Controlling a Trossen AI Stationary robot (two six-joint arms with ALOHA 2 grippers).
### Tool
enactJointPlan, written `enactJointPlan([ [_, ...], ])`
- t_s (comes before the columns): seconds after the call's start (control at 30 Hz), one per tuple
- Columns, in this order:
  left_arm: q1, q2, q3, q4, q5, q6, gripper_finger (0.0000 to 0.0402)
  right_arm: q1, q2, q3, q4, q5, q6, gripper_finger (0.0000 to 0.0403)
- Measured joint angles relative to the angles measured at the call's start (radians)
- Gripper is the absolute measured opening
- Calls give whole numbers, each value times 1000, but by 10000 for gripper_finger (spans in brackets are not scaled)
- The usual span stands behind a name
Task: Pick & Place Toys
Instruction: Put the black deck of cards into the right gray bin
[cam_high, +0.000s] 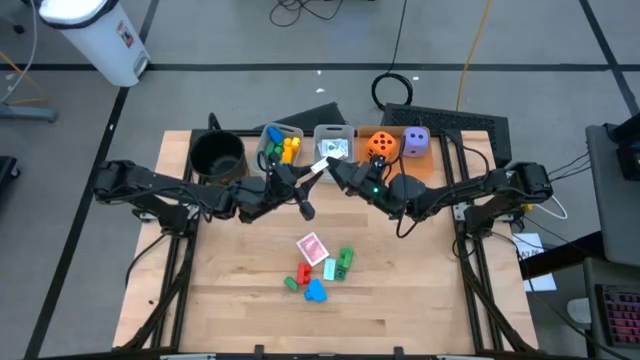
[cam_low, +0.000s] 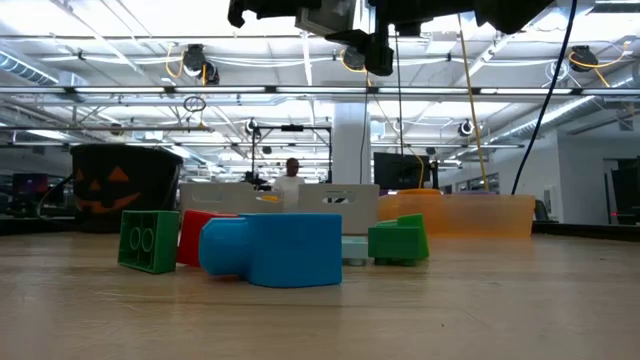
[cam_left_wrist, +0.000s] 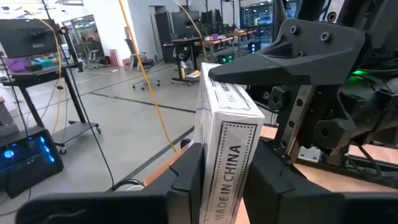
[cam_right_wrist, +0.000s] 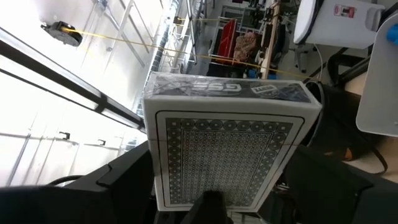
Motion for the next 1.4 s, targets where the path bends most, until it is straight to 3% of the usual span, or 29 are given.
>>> enactJointPlan([
  [0.7, -3, -13, 0, 15, 8, 15, 77, -6, -10, 0, 18, -35, -154, 329],
  [0.9, -3, -52, 0, 8, -12, 51, 72, -47, -12, 1, 55, -142, -170, 329],
  [1.2, -2, -113, 0, -7, -57, 78, 76, -80, -13, 1, 68, -223, -221, 329],
  [1.4, -2, -190, 0, -15, -52, 58, 76, -114, -13, 1, 67, -393, -327, 329],
])
